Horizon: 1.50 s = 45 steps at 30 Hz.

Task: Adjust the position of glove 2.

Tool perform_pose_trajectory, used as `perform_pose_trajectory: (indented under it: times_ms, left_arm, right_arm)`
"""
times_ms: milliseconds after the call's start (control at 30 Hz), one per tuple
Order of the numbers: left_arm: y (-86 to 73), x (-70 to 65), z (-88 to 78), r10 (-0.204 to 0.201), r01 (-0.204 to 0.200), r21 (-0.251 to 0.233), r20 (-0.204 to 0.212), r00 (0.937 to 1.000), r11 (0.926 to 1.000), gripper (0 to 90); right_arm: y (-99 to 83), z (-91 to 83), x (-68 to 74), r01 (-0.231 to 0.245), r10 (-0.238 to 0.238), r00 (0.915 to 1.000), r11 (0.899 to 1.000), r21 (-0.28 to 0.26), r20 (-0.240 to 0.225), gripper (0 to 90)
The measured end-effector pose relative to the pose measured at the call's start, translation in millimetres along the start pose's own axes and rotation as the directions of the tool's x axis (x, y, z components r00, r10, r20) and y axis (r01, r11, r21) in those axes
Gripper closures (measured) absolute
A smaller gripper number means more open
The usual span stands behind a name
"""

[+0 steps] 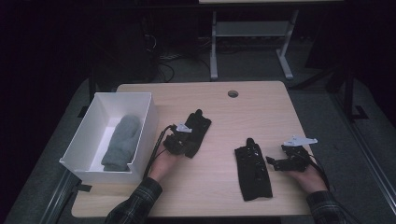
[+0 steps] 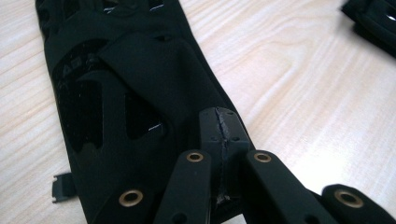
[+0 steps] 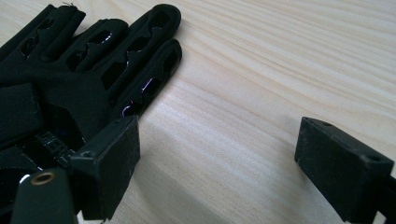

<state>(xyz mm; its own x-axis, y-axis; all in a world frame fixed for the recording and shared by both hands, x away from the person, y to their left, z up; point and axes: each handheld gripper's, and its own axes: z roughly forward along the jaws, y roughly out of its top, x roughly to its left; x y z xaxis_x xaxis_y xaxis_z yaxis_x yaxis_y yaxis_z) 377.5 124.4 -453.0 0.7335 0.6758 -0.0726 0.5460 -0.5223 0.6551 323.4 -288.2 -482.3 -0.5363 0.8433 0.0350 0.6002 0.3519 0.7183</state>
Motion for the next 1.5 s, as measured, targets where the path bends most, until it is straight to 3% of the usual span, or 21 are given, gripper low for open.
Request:
perform_pose_trajectory:
  times_ms: [100,267,433,567,633,900,1167,1500]
  left_arm:
    - [3.2,3.6,-2.7,0.002,-0.002,-0.008,-0.027,0.9996,1.0000,89.7]
    - [9.2,19.0,-9.2,-0.043,0.039,-0.058,-0.068,0.9968,0.9976,89.7]
    - [10.9,29.0,-1.6,-0.051,0.048,-0.034,-0.087,0.9949,0.9983,89.7]
    - [7.5,31.1,6.7,-0.046,0.047,0.000,-0.085,0.9953,0.9989,89.7]
    - [7.1,29.5,6.6,-0.051,0.051,-0.005,-0.078,0.9957,0.9987,89.7]
    - [-0.4,9.3,0.3,0.008,-0.008,0.016,-0.035,0.9994,0.9998,89.8]
    - [-13.9,-14.9,-9.3,0.051,-0.052,0.023,0.033,0.9982,0.9984,89.7]
    - [-28.1,-52.6,-19.1,0.118,-0.124,0.034,0.133,0.9841,0.9917,89.6]
  right_arm:
    - [0.0,0.0,0.0,0.000,0.000,1.0000,1.000,0.000,0.000,14.0]
    - [0.1,0.1,0.0,0.001,-0.001,1.0000,1.000,0.000,-0.001,14.0]
    - [0.2,0.2,0.1,0.002,-0.002,1.0000,1.000,-0.001,-0.002,14.0]
    - [0.2,0.3,0.0,0.002,-0.002,1.0000,1.000,-0.001,-0.003,14.0]
    - [0.1,0.2,0.1,0.003,-0.003,1.0000,1.000,-0.001,-0.003,14.0]
    - [0.2,0.3,0.1,0.004,-0.004,1.0000,1.000,-0.001,-0.004,14.0]
    - [0.2,0.3,0.1,0.004,-0.004,1.0000,1.000,-0.001,-0.004,14.0]
    - [0.1,0.6,-0.5,0.015,-0.015,0.9999,1.000,-0.007,-0.003,14.0]
